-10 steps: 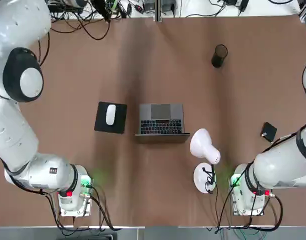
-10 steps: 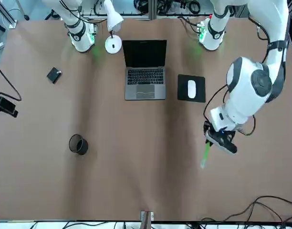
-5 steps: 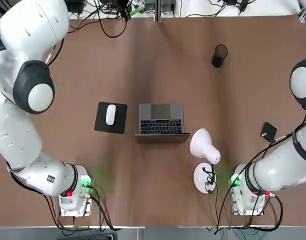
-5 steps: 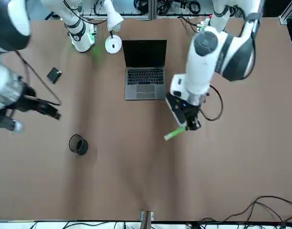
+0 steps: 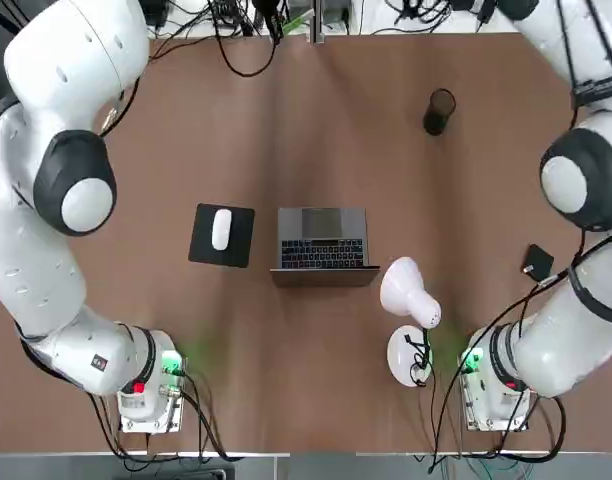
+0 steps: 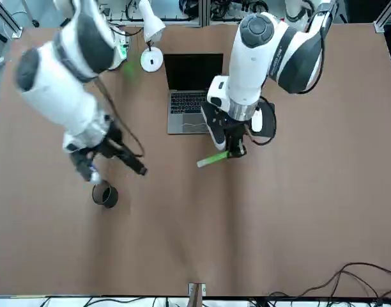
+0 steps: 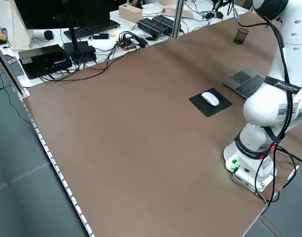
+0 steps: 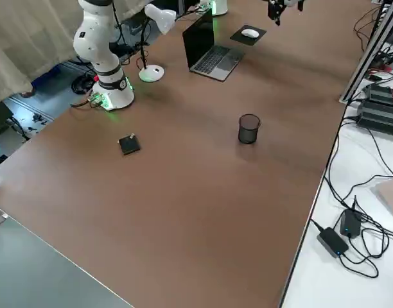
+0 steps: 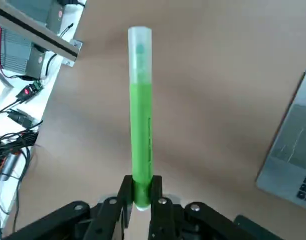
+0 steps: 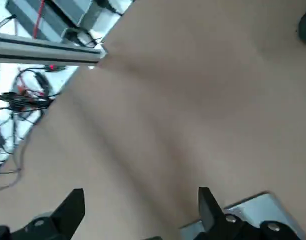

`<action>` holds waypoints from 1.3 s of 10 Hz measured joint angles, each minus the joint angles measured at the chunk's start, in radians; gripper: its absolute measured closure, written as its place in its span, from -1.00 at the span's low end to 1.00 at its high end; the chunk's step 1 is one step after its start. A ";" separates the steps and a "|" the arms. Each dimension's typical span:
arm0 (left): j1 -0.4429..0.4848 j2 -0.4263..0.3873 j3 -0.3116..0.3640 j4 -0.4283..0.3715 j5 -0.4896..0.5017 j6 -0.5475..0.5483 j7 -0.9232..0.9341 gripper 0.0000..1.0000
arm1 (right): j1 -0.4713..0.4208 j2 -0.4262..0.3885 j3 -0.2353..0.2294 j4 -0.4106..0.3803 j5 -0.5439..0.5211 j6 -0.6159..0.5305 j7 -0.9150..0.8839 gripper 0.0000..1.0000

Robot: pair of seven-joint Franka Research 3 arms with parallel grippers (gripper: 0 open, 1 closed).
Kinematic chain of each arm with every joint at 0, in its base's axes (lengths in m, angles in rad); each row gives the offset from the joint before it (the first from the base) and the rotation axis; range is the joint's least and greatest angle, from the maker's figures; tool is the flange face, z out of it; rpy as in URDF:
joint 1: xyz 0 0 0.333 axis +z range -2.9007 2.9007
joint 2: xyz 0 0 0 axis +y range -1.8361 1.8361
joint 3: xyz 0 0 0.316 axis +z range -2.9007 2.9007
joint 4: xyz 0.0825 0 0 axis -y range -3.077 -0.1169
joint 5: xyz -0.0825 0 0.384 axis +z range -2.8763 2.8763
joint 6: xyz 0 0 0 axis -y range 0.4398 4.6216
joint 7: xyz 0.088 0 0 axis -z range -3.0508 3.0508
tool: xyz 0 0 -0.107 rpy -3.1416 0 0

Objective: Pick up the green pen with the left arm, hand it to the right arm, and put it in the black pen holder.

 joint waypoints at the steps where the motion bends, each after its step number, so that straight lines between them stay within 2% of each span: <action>1: 0.000 0.000 -0.013 0.004 -0.002 -0.008 0.000 0.64 | 0.040 0.013 0.000 0.000 0.000 0.059 0.094 -1.00; 3: -0.002 0.002 -0.033 0.005 -0.005 -0.014 -0.010 0.64 | 0.106 0.042 0.000 0.003 0.001 0.163 0.266 -1.00; 6: -0.028 0.020 -0.036 0.005 -0.006 -0.003 -0.085 0.64 | 0.158 0.069 -0.001 0.021 0.001 0.199 0.447 -1.00; 8: -0.043 0.034 -0.036 0.006 -0.006 0.028 -0.130 0.64 | 0.161 0.078 -0.001 0.026 0.001 0.207 0.491 -0.88; 13: -0.044 0.040 -0.036 0.013 -0.006 0.039 -0.142 0.64 | 0.169 0.089 -0.002 0.026 0.001 0.208 0.505 -0.13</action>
